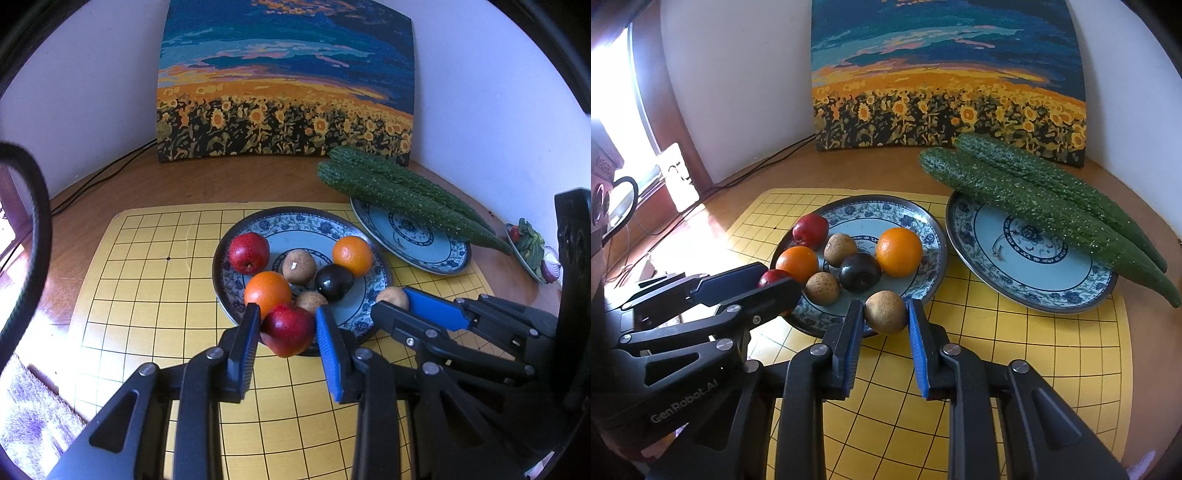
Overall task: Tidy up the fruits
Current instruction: 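Release the tan fruit with the right tool while the left tool releases the red apple on the plate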
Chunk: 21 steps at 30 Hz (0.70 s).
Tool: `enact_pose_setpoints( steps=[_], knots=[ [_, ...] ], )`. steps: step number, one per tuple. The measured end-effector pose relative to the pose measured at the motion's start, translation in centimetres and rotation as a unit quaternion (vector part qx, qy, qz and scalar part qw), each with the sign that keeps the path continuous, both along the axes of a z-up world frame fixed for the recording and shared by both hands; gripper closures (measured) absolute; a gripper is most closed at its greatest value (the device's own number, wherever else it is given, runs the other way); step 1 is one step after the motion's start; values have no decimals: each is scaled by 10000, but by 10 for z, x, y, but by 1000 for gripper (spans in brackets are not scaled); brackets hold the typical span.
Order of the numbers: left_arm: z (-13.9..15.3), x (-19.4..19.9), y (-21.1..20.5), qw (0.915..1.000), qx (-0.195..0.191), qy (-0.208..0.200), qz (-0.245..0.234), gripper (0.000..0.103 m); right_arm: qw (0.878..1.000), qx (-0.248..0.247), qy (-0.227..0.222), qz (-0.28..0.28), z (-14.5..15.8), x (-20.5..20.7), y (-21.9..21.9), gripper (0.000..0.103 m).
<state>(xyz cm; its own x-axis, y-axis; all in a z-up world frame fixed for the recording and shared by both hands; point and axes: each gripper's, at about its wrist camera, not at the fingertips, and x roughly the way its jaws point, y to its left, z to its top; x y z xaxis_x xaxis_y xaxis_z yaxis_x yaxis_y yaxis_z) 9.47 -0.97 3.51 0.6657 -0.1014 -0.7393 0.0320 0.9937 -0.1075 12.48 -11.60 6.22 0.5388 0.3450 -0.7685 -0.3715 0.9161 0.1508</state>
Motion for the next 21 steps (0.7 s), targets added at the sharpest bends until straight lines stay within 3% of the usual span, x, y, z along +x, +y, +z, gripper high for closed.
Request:
enact_pose_setpoints(
  steps=[15,21],
  knots=[
    [1,-2,1,10000,46,10,17,70,9999,-18,-56,-154,4,-7,-8,58],
    [5,-7,0,10000,90,-24,32,62,9997,-9,-75,-226,8,-16,-12,57]
  ],
)
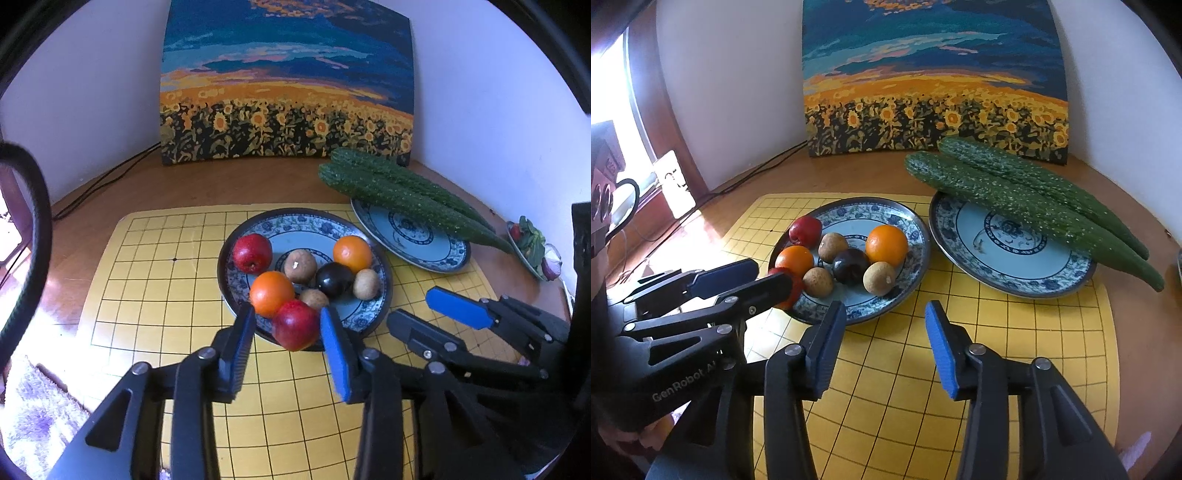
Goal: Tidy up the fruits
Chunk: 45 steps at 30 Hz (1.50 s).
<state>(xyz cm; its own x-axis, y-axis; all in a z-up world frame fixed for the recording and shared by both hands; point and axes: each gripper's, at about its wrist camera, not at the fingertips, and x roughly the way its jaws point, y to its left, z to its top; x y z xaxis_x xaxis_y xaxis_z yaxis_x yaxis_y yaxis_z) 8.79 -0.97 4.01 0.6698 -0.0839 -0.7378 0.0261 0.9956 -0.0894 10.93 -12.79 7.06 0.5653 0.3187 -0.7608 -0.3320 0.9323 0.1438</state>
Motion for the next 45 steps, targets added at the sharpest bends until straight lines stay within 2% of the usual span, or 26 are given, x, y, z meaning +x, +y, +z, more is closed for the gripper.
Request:
enact_pose_setpoints(
  steps=[8,14,25,45],
  knots=[
    [7,-15,1,10000,46,-15,64,47,9999,7,-5,-144,7,-15,-5,50],
    [8,-27,1,9996,179,70,221,42,9997,31,58,-224,6,-26,-7,47],
    [-3,-39,4,9979,394,274,433,41,9998,-22,138,-164,-4,-39,0,47],
    [-7,-38,7,9970,405,398,531,41,9997,-14,170,-162,-7,-42,3,47]
  ],
)
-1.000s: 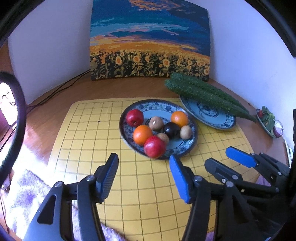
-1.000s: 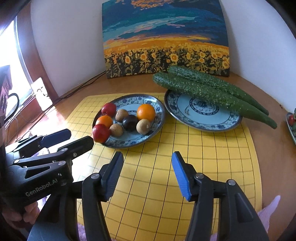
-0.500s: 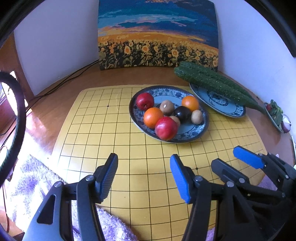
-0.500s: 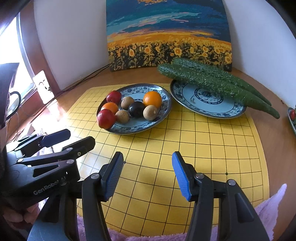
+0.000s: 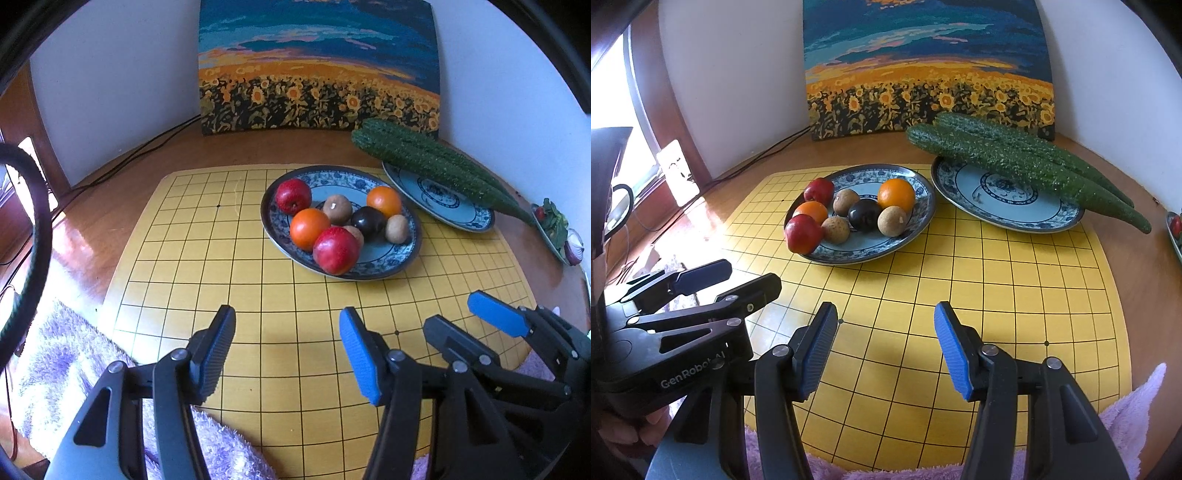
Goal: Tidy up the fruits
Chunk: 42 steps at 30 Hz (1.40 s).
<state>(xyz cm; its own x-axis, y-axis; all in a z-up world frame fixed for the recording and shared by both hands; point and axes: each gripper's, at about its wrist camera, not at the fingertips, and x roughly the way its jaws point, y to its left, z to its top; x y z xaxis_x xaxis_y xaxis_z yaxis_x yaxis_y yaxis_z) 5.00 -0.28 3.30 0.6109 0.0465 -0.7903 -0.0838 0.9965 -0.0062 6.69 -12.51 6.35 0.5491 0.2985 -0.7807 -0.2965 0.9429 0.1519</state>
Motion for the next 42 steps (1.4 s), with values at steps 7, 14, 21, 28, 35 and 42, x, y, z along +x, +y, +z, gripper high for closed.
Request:
enact_pose_setpoints(
  steps=[7,14,21,28,35,42],
  knots=[
    [0,0,1,10000,-1,1,-2,41,10000,1,3,0,0,0,0,47],
    [0,0,1,10000,0,2,-2,41,10000,11,6,2,0,0,0,47],
    [0,0,2,10000,2,2,-1,41,10000,3,-1,-4,0,1,1,47],
    [0,0,2,10000,15,-12,1,41,10000,8,-3,-3,1,1,0,47],
    [1,0,3,10000,69,-48,-2,41,10000,11,-3,-7,1,1,0,47],
    [2,0,4,10000,72,-39,0,41,10000,10,-11,-21,2,2,1,47]
  ],
)
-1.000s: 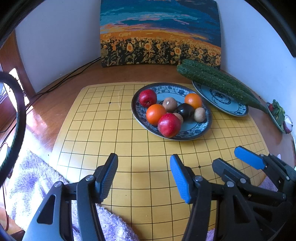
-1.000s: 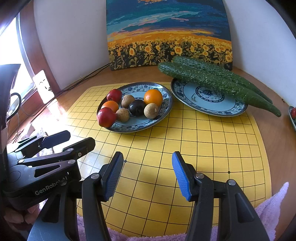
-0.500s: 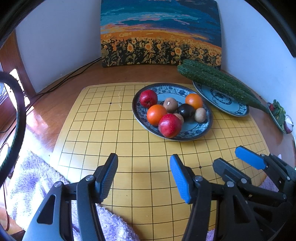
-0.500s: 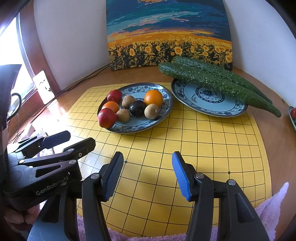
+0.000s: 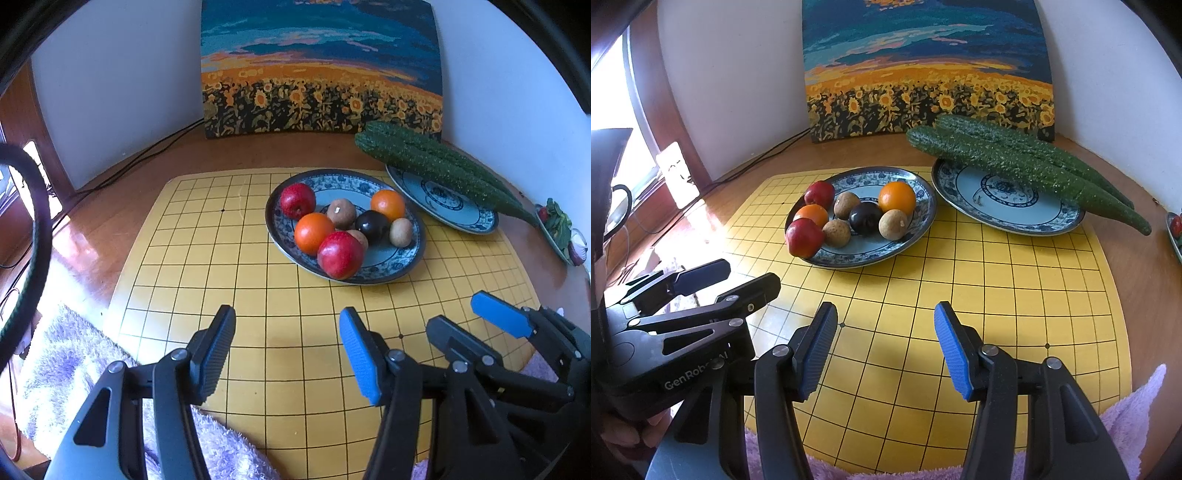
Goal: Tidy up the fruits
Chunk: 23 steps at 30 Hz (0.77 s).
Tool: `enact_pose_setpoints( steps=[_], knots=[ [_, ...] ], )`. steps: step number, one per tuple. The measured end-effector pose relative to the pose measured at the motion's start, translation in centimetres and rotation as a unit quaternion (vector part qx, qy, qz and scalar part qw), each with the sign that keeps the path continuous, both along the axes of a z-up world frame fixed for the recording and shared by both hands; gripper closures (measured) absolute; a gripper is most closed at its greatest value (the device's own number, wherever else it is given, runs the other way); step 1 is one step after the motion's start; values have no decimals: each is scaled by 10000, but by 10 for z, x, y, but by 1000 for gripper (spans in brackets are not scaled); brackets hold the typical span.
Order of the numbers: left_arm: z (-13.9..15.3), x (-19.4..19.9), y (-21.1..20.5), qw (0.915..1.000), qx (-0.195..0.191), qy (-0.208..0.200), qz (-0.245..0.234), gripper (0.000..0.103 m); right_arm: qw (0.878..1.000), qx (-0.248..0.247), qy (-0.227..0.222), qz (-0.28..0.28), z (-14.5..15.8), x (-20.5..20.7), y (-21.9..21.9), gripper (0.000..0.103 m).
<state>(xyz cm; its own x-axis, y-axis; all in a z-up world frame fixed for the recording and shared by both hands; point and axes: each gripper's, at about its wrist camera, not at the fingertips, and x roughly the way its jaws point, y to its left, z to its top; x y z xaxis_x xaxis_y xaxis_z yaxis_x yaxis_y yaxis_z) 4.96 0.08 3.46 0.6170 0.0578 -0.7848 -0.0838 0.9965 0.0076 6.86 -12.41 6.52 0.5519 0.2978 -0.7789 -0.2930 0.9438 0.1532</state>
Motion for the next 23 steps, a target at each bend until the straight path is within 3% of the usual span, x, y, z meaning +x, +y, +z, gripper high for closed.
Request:
enact_pose_setpoints(
  steps=[23],
  knots=[
    [-3,1,2,10000,-17,62,16,41,10000,5,3,7,0,0,0,47]
  ],
)
